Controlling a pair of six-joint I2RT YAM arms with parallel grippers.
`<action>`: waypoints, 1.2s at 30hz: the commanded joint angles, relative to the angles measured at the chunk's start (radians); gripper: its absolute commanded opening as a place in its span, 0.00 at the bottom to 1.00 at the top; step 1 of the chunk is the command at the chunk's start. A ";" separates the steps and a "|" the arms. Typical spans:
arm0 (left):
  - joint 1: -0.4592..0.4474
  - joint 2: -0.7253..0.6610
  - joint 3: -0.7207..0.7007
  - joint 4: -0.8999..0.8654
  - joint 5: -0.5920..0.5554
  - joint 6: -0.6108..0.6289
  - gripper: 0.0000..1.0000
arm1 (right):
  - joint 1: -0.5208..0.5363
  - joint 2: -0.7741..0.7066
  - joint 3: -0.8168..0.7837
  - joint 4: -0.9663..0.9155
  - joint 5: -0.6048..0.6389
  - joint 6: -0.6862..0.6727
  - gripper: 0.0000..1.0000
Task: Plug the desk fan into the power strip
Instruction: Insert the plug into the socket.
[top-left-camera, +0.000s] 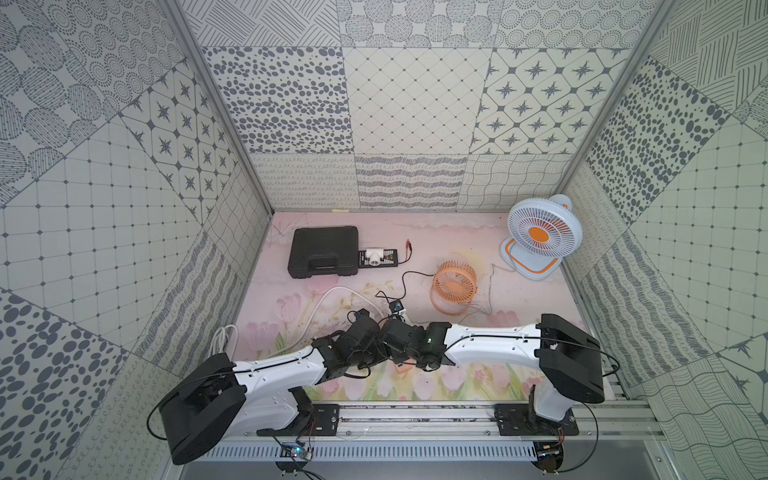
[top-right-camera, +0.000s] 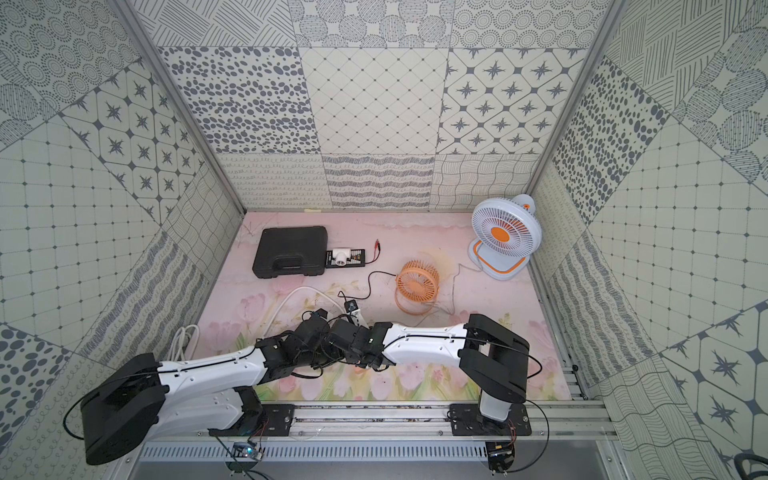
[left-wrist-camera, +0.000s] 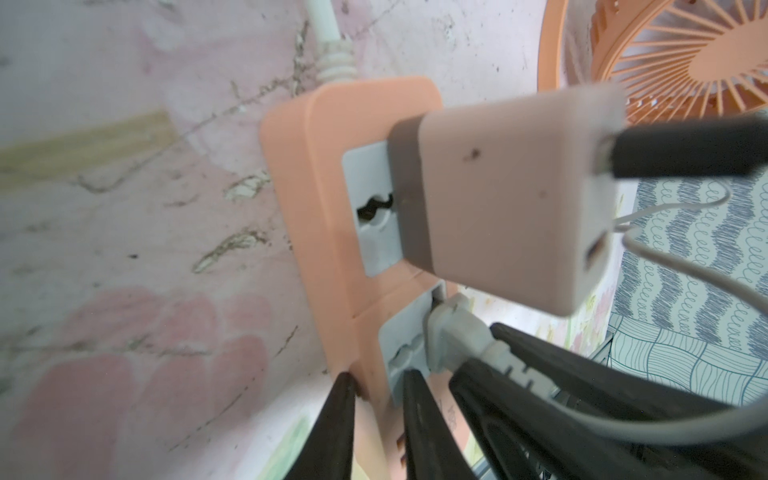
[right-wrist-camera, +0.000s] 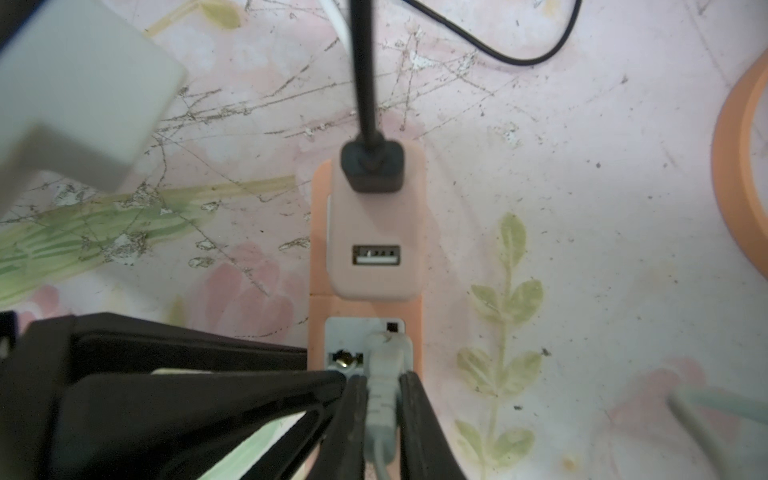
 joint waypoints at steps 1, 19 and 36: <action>0.006 0.004 -0.002 -0.082 -0.032 0.019 0.25 | 0.029 0.187 -0.117 -0.174 -0.330 -0.004 0.00; 0.007 -0.003 -0.027 -0.065 -0.025 0.018 0.24 | 0.003 0.290 -0.077 -0.168 -0.380 -0.034 0.00; 0.007 0.001 -0.031 -0.049 -0.025 0.019 0.24 | -0.058 0.354 -0.033 -0.164 -0.393 -0.054 0.00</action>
